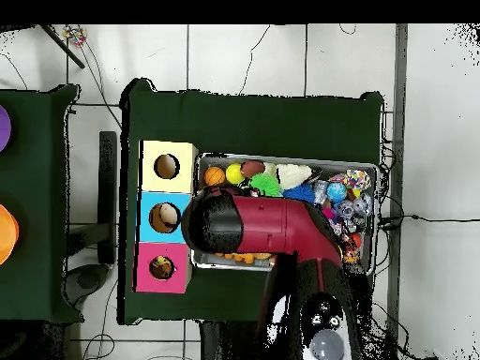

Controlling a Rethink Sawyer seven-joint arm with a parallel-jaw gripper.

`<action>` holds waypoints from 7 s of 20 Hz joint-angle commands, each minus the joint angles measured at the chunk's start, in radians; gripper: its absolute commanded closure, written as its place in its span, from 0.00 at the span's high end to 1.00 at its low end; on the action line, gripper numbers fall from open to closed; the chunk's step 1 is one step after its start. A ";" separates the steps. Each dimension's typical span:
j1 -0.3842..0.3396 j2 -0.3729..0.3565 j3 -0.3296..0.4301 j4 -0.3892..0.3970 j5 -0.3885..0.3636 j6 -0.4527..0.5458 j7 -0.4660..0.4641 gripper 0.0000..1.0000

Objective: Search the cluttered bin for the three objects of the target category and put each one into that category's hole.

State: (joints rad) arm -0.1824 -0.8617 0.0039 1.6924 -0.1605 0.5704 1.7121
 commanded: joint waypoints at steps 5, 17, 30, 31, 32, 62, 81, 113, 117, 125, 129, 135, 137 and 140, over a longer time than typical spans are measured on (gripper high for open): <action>-0.081 -0.054 0.070 0.238 0.047 0.064 0.026 0.00; -0.001 -0.051 0.087 0.439 0.007 -0.175 0.114 0.00; 0.133 -0.070 0.092 0.543 0.085 -0.203 0.181 0.00; 0.149 -0.079 0.089 0.546 0.095 -0.193 0.189 0.00; 0.165 -0.088 0.087 0.550 0.105 -0.183 0.198 0.00; 0.481 0.004 -0.088 0.475 0.314 -0.311 0.314 0.00; 0.589 0.089 -0.207 0.398 0.380 -0.497 0.336 0.00; 0.529 0.067 -0.203 0.304 0.391 -0.158 0.270 0.00; 0.487 0.039 -0.165 0.320 0.389 -0.139 0.251 0.00; 0.455 0.018 -0.152 0.308 0.374 -0.060 0.237 0.00; 0.426 0.013 -0.134 0.296 0.376 -0.022 0.224 0.00; 0.403 0.002 -0.118 0.275 0.373 0.057 0.218 0.00; 0.393 -0.002 -0.111 0.272 0.375 0.066 0.214 0.00; 0.373 -0.006 -0.091 0.269 0.386 0.081 0.205 0.00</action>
State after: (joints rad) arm 0.2335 -0.8571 -0.1978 2.0582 0.1749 0.5379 1.7935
